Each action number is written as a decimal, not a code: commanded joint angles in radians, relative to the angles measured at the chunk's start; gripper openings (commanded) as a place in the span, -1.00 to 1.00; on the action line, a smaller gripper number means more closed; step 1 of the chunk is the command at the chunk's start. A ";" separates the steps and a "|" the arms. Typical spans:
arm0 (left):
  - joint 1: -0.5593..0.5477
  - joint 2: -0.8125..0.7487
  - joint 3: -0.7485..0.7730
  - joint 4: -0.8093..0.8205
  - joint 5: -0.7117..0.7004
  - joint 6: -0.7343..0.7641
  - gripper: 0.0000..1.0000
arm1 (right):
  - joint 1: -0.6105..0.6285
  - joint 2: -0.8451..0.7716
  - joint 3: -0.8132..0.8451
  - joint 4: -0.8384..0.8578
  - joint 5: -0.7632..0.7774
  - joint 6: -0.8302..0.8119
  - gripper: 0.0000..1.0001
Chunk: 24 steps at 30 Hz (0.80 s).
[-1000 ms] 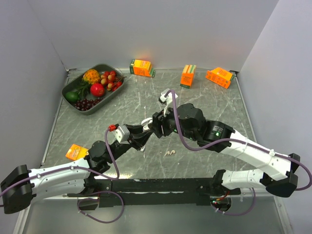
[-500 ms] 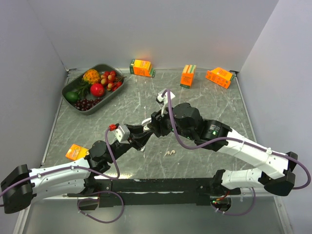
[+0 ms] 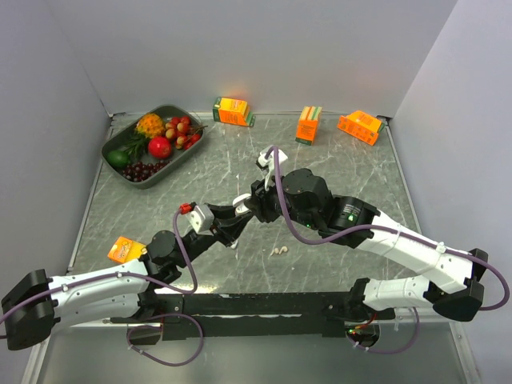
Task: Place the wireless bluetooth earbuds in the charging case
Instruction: Pick up the earbud from the charging case.
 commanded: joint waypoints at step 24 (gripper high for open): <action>-0.005 0.032 0.050 0.021 0.010 -0.025 -0.97 | 0.001 -0.047 0.077 0.014 0.015 -0.019 -1.00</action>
